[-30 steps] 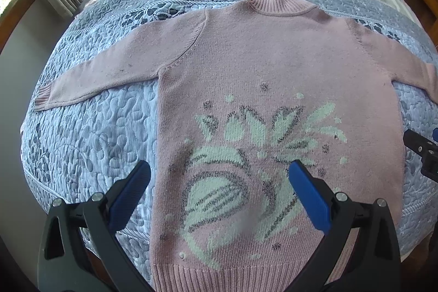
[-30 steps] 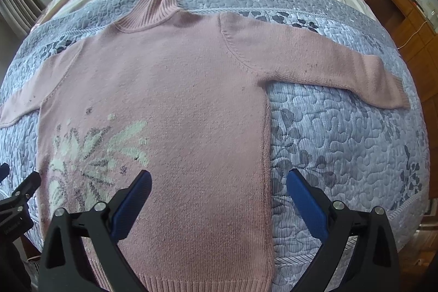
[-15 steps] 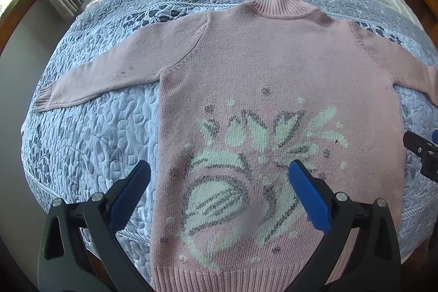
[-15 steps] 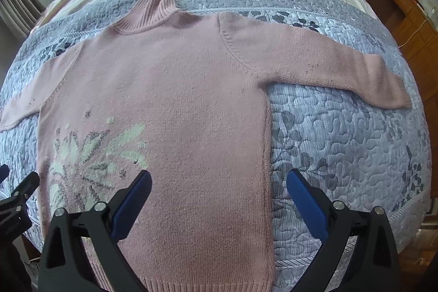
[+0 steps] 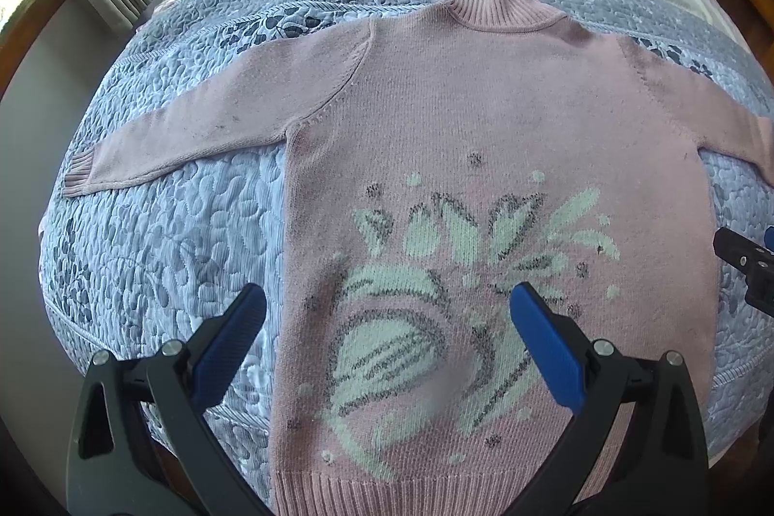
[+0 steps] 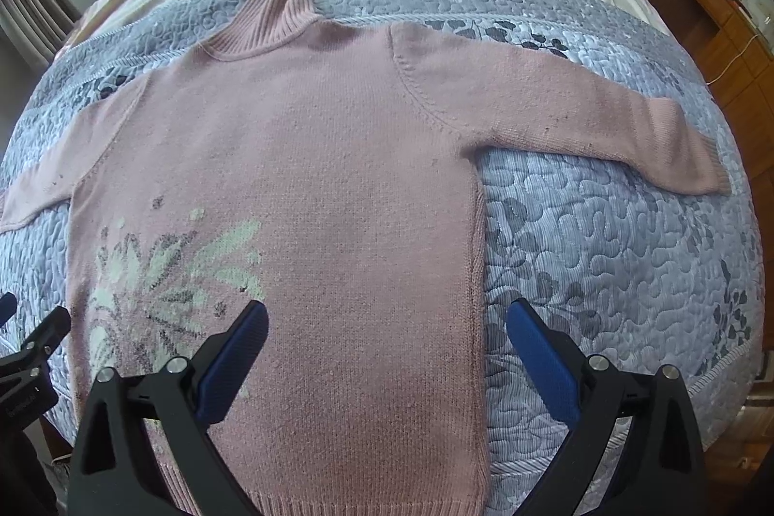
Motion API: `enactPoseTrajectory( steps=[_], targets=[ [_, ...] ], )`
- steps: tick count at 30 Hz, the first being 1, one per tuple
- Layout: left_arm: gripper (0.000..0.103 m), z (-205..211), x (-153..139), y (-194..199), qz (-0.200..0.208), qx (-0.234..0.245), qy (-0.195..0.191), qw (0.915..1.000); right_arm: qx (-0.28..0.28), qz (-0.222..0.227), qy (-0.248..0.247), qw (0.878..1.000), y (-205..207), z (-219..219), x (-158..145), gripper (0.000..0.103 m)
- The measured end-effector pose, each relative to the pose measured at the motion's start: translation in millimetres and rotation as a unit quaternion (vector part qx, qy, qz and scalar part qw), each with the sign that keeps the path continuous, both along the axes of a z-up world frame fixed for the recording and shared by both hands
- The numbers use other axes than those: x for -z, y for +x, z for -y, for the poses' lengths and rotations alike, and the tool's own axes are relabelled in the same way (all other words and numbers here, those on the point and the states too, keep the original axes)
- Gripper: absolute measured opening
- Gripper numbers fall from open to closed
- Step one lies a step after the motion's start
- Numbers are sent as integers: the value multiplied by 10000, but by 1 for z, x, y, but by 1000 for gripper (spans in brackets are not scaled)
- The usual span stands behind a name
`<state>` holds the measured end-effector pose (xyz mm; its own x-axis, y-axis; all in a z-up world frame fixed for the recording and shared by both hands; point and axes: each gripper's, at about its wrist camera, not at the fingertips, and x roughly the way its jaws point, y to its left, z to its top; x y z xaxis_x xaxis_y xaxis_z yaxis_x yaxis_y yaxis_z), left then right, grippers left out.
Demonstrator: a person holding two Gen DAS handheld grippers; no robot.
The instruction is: Fold small clothes
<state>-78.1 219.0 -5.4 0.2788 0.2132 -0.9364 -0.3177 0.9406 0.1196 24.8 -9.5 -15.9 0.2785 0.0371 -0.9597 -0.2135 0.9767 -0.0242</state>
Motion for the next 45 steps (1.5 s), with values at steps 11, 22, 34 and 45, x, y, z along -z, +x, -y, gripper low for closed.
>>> enactPoseTrajectory(
  steps=[11, 22, 34, 45],
  targets=[
    [100, 2, 0, 2, -48, 6, 69, 10000, 43, -15, 30, 10000, 5, 2, 2, 99],
    [100, 25, 4, 27, 16, 196, -51, 9998, 167, 22, 47, 9998, 19, 26, 6, 99],
    [100, 115, -5, 134, 534, 521, -439, 9962, 547, 544, -587, 9953, 85, 139, -2, 99],
    [100, 169, 3, 205, 645, 866, -329, 9936, 2405, -217, 31, 9704, 210, 374, 39, 98]
  ],
)
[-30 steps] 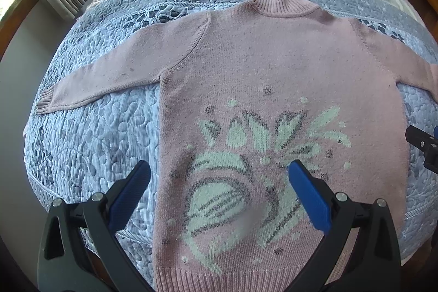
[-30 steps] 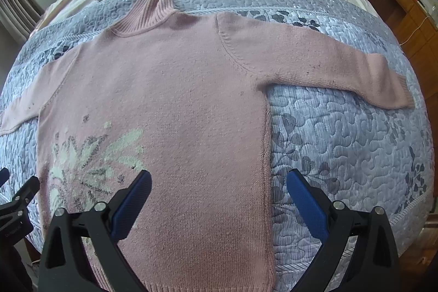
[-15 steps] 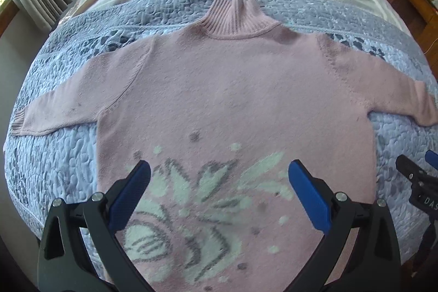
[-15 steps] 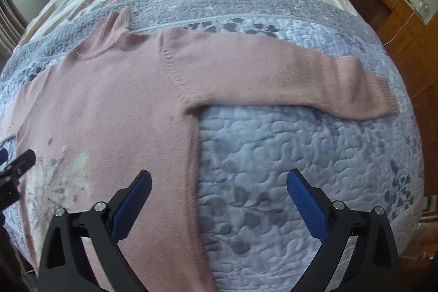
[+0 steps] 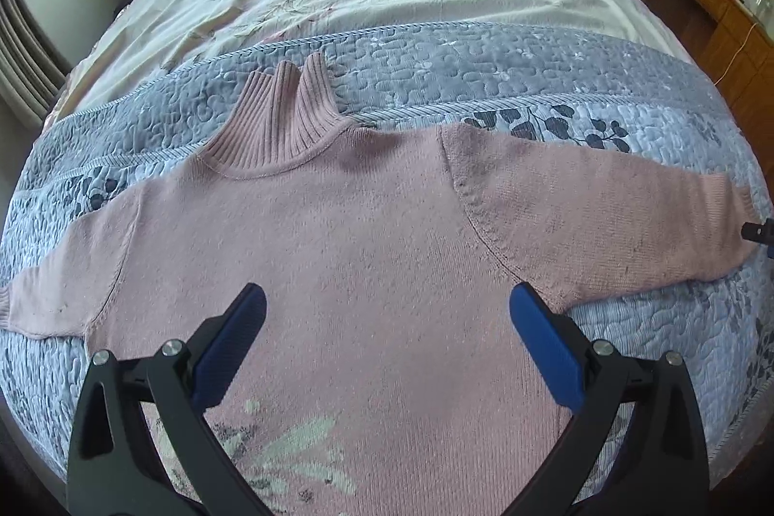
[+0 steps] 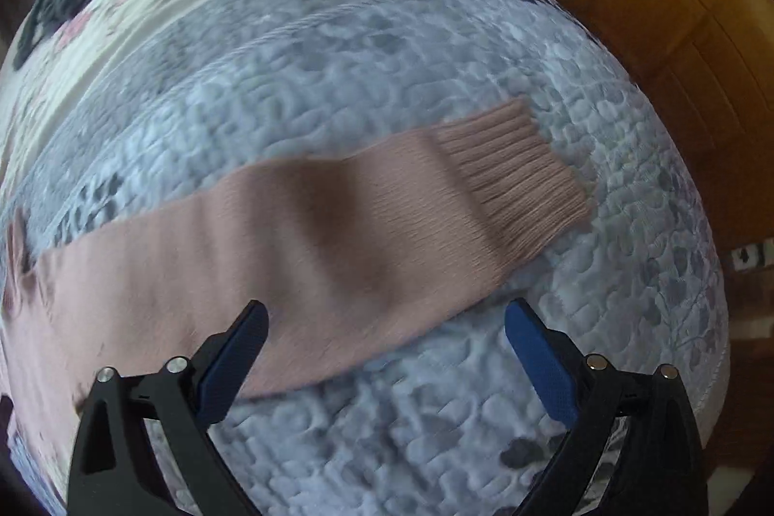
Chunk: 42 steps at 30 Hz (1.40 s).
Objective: Fold small clothes
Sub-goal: 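Move the right gripper to a sleeve cuff and close on it, then carry the sleeve across the sweater body with the right gripper and release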
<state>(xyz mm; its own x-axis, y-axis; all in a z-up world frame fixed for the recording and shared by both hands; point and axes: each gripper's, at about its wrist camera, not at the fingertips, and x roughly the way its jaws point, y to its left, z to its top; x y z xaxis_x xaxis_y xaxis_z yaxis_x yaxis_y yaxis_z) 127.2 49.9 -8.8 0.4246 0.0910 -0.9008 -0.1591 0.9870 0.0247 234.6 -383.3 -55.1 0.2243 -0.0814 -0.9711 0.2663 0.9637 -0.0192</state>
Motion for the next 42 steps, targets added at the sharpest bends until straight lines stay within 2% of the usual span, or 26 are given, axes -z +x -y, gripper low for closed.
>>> enactPoseTrajectory(
  steps=[3, 5, 8, 11, 12, 13, 14, 15, 16, 19, 22, 25, 30, 32, 36, 38, 42],
  targets=[
    [100, -3, 4, 2, -72, -5, 3, 10000, 346, -133, 46, 9993, 20, 43, 14, 98],
    [100, -4, 8, 2, -110, -4, 27, 9999, 686, -228, 325, 9969, 26, 69, 24, 98],
    [100, -7, 15, 1, -207, -23, 46, 9998, 1128, -340, 903, 9889, 27, 96, 41, 92],
    [100, -13, 19, -1, -274, -57, 59, 9996, 1214, -188, 956, 9878, 24, 105, 40, 81],
    [100, -15, 20, -2, -279, -72, 70, 9996, 1150, -116, 917, 9891, 23, 105, 38, 69],
    [100, -17, 20, -2, -278, -86, 80, 9995, 1062, -31, 953, 9898, 23, 107, 36, 52],
    [100, -20, 20, -4, -280, -105, 92, 9995, 1002, 41, 1051, 9894, 23, 108, 35, 43],
    [100, -22, 20, -5, -282, -125, 100, 9995, 986, 113, 1189, 9879, 22, 110, 33, 21],
    [100, -25, 20, -7, -290, -148, 106, 9994, 1002, 202, 1466, 9839, 21, 110, 31, 13],
    [100, -35, 19, -13, -305, -228, 125, 9992, 1049, 398, 1446, 9831, 16, 99, 18, 13],
    [100, -49, 21, -21, -356, -359, 102, 9987, 717, 641, 1382, 9857, 19, 63, -2, 13],
    [100, -65, 26, -29, -440, -512, 83, 9977, 19, 866, 1310, 9876, 14, 9, -26, 13],
    [100, -87, 30, -41, -508, -682, 93, 9963, -1452, 964, 1413, 9745, 6, -116, -44, 13],
    [100, -95, 29, -46, -499, -732, 75, 9960, -1913, 956, 1503, 9652, 2, -165, -45, 12],
    [100, -111, 29, -55, -471, -834, 24, 9954, -2488, 834, 1549, 9524, -8, -246, -35, 13],
    [100, -120, 30, -58, -478, -901, -28, 9948, -2702, 710, 1576, 9472, -14, -273, -25, 13],
    [100, -131, 29, -62, -452, -978, -171, 9940, -3039, 575, 1263, 9425, -22, -314, -10, 13]
  ],
)
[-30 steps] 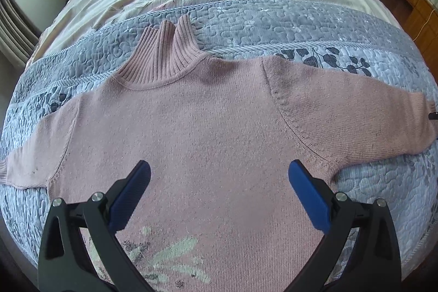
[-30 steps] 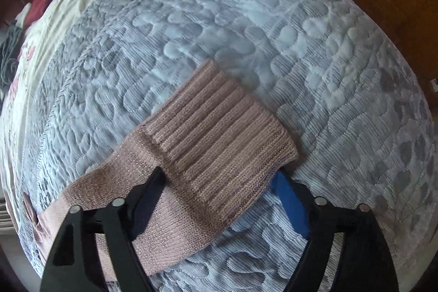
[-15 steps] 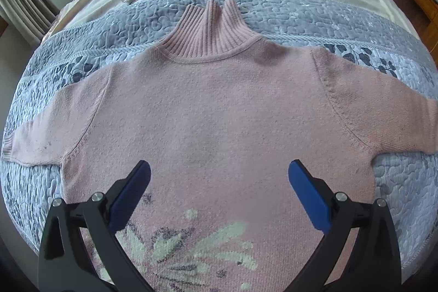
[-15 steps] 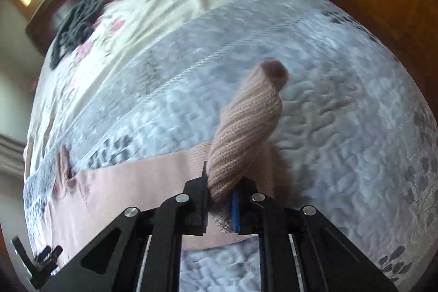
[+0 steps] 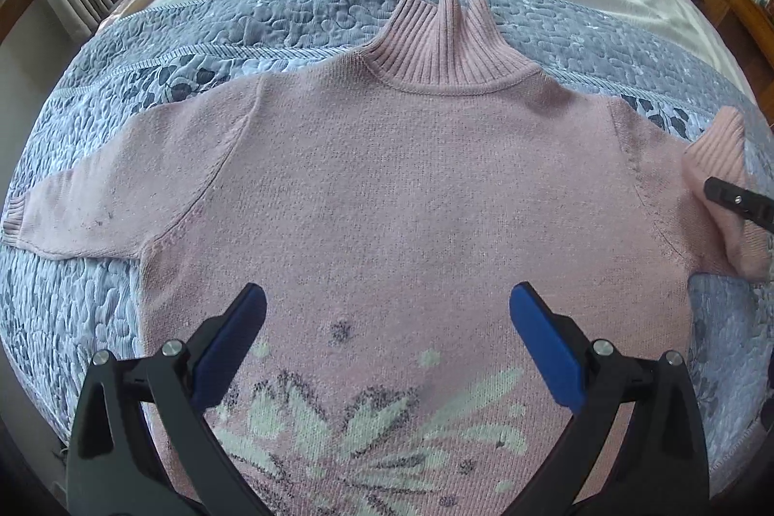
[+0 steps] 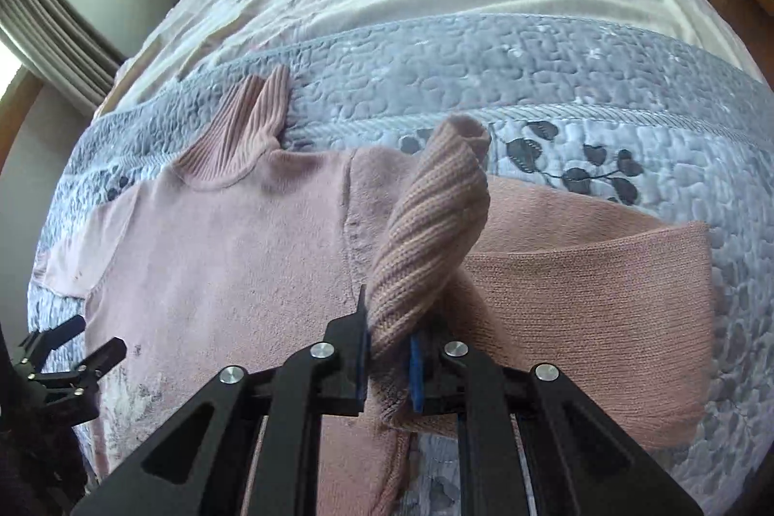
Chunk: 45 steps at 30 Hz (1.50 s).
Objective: Fold small clothes
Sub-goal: 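Carry the sleeve across the sweater body with the right gripper and release, then fold the other sleeve cuff across the body with the left gripper, then open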
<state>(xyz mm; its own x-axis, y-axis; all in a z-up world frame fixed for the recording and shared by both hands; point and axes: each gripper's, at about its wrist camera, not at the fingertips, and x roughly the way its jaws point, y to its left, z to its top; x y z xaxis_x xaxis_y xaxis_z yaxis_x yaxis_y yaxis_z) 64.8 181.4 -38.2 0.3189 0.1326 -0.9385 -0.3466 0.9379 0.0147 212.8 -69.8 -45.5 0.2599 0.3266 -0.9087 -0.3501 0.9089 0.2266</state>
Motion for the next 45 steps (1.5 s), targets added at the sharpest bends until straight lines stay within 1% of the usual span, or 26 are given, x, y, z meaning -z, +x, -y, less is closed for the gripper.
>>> enactPoseTrajectory(
  steps=[3, 4, 5, 7, 9, 11, 13, 15, 17, 21, 23, 24, 25, 26, 27, 28, 29, 30, 31, 32, 35, 37, 39, 41, 43, 45],
  targets=[
    [100, -2, -1, 1, 30, 35, -68, 10000, -179, -160, -144, 9996, -5, -14, 18, 13],
    [100, -1, -2, 2, 47, 60, -92, 9999, -237, -260, -114, 9993, -4, -15, 25, 18],
    [100, 1, -2, 4, 61, 89, -119, 9999, -284, -367, -30, 9989, -6, -16, 30, 20],
    [100, 5, -3, 9, 97, 161, -240, 9995, -390, -533, 288, 9974, -11, -16, 34, 32],
    [100, 12, -2, 14, 124, 231, -385, 9989, -533, -612, 558, 9951, -20, -14, 30, 34],
    [100, 21, 1, 21, 101, 329, -533, 9980, -575, -546, 606, 9950, -30, -7, 23, 34],
    [100, 33, 6, 29, 70, 459, -759, 9960, -450, -526, 683, 9953, -37, 9, 16, 35],
    [99, 46, 14, 40, -10, 568, -1050, 9928, -232, -479, 613, 9967, -44, 29, 10, 35],
    [99, 60, 24, 49, -82, 683, -1348, 9885, -35, -431, 515, 9977, -49, 46, 7, 37],
    [97, 92, 47, 70, -297, 908, -1749, 9799, 382, -529, 534, 9964, -61, 84, 8, 37],
    [87, 102, 60, 80, -424, 921, -2005, 9744, 517, -557, 503, 9958, -66, 95, 10, 37],
    [68, 105, 66, 85, -496, 910, -2169, 9707, 565, -573, 501, 9955, -68, 100, 11, 38],
    [62, 109, 73, 89, -593, 874, -2339, 9665, 605, -580, 493, 9953, -70, 103, 12, 38],
    [62, 111, 76, 92, -611, 825, -2414, 9650, 637, -577, 475, 9952, -72, 106, 13, 38],
    [61, 112, 77, 93, -591, 790, -2391, 9660, 661, -563, 458, 9952, -73, 107, 13, 38],
    [54, 114, 77, 95, -583, 783, -2346, 9672, 676, -549, 452, 9952, -73, 108, 13, 38],
    [45, 114, 76, 95, -559, 776, -2292, 9687, 687, -541, 461, 9951, -74, 109, 13, 38],
    [21, 113, 73, 95, -476, 766, -2342, 9680, 699, -534, 471, 9950, -74, 109, 13, 38],
    [15, 110, 70, 93, -376, 750, -2584, 9624, 713, -524, 475, 9949, -73, 109, 13, 38],
    [15, 107, 66, 92, -320, 682, -2724, 9592, 723, -507, 473, 9950, -72, 108, 12, 38],
    [13, 93, 50, 82, 50, 514, -2751, 9600, 711, -410, 447, 9956, -69, 104, 8, 38],
    [13, 77, 36, 75, 278, 366, -2660, 9629, 698, -343, 461, 9959, -67, 101, 3, 38],
    [13, 56, 25, 68, 454, 241, -2434, 9686, 677, -292, 456, 9962, -64, 99, -1, 38],
    [13, 34, 15, 63, 558, 134, -2070, 9767, 680, -254, 450, 9964, -60, 97, -4, 39],
    [13, 8, 9, 57, 595, 22, -1686, 9839, 723, -246, 479, 9959, -56, 96, -6, 42],
    [13, -21, 6, 49, 581, -123, -1418, 9881, 817, -296, 527, 9948, -51, 95, -5, 45]
  ],
)
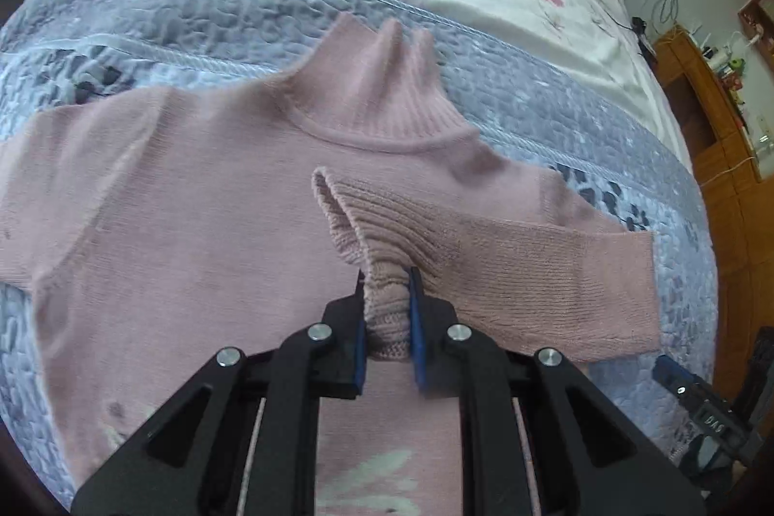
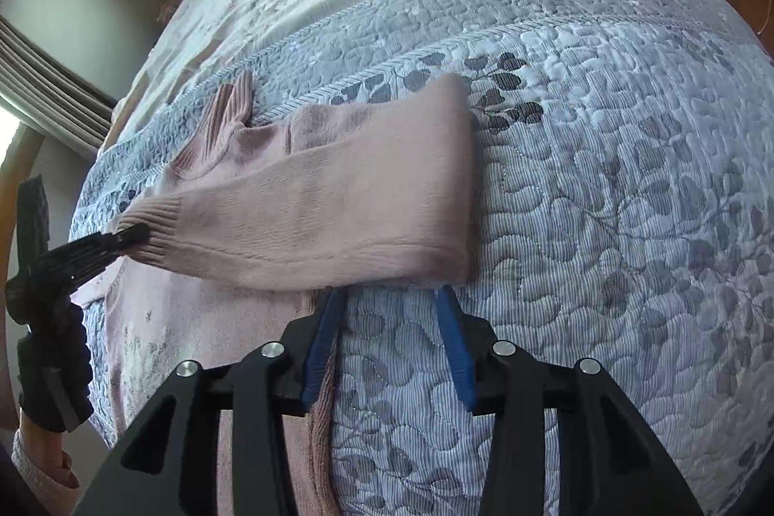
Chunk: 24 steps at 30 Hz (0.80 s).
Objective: Fold small clothes
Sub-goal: 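Fold the other sleeve cuff across the body with the left gripper, then open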
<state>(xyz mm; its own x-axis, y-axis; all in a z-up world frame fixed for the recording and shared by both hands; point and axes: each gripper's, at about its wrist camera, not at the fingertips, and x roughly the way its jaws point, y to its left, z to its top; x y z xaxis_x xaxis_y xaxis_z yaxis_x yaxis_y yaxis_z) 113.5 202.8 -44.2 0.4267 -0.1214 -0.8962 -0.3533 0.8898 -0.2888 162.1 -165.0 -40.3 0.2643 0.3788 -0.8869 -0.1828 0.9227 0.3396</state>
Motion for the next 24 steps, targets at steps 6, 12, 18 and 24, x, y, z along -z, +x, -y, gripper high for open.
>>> enactPoseTrajectory(
  steps=[6, 12, 18, 24],
  targets=[
    [13, -71, -2, -23, -191, -349, 776, 9962, 68, -347, 275, 9990, 18, -10, 16, 50],
    [13, -112, -2, -36, -259, -617, 1099, 9917, 51, -700, 615, 9956, 36, -34, 38, 50],
    [13, -122, 29, -38, -582, -636, 1097, 9902, 166, -1027, 549, 9931, 44, -47, 63, 48],
    [17, -126, 56, -37, -796, -590, 1115, 9888, -53, -924, 28, 9957, 41, -58, 68, 43]
  ],
)
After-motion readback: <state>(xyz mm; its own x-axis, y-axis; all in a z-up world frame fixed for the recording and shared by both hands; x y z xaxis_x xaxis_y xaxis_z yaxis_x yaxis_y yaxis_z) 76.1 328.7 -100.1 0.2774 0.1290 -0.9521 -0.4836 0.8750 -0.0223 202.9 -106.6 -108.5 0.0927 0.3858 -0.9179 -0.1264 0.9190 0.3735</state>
